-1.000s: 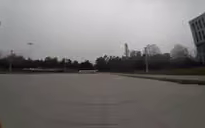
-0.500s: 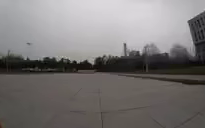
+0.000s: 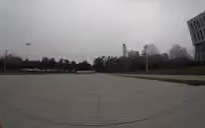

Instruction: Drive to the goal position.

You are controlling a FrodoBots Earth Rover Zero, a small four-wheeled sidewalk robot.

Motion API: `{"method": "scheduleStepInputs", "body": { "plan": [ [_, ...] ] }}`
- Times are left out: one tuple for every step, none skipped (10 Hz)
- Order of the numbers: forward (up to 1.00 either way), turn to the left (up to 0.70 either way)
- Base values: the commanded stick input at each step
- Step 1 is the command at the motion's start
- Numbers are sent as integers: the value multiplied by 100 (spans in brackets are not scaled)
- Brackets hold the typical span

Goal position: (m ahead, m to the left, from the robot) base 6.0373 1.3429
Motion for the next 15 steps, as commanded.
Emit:
{"method": "scheduleStepInputs", "body": {
  "plan": [
    [70,-1],
    [70,-1],
    [70,-1],
    [70,-1],
    [70,-1],
    [70,-1],
    [70,-1],
    [70,-1],
    [70,-1],
    [70,-1],
    [70,-1],
    [70,-1],
    [70,-1],
    [70,-1],
    [70,-1]
  ]
}}
